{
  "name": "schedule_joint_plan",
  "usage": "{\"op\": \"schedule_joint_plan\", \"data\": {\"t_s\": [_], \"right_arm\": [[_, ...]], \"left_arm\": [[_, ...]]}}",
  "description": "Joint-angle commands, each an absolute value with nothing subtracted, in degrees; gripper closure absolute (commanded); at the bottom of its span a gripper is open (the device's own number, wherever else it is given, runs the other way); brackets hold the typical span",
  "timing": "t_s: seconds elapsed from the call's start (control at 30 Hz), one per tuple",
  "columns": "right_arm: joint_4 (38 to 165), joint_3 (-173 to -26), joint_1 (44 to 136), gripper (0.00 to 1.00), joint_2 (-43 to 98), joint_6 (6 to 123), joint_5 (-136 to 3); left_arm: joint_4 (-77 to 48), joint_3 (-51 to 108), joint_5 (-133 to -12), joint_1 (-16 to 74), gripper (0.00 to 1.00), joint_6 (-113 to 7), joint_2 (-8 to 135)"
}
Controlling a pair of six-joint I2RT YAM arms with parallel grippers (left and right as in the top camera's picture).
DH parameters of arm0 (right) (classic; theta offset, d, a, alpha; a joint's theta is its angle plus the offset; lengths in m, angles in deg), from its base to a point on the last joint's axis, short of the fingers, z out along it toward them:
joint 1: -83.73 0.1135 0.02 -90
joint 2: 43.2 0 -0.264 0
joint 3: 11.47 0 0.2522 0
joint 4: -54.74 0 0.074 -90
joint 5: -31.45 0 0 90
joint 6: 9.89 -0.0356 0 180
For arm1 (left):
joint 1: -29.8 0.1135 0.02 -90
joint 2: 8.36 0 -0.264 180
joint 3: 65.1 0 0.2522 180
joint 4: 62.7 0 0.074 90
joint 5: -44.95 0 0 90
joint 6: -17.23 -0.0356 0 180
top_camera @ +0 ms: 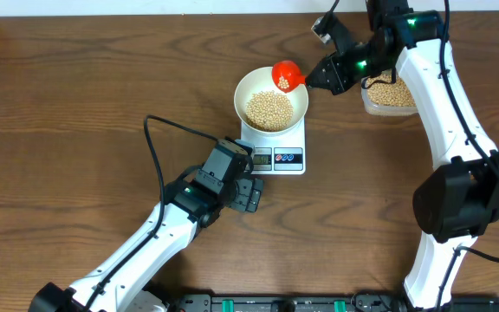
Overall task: Scoop item into bowl and weigh 50g on scale
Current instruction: 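Hold the red scoop tilted over the bowl, tapping out a few beans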
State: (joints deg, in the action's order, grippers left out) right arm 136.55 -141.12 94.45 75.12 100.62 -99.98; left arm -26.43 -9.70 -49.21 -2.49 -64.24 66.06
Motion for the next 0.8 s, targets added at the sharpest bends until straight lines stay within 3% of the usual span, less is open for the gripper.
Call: {"op": "schedule_joint_plan", "data": {"t_s": [0.0,0.77], "right_arm": [[136.6,-142.6,94.8,0.99,73.2,100.3,-100.5],[136.5,-142.6,96.9,0.99,73.2,100.3,-99.1]], "left_arm": [[-26.3,-9.8,-48.9,-2.3,0.11,-64.8,65.4],[-26.3,-9.8,-48.9,-2.3,0.11,-64.8,65.4]]}}
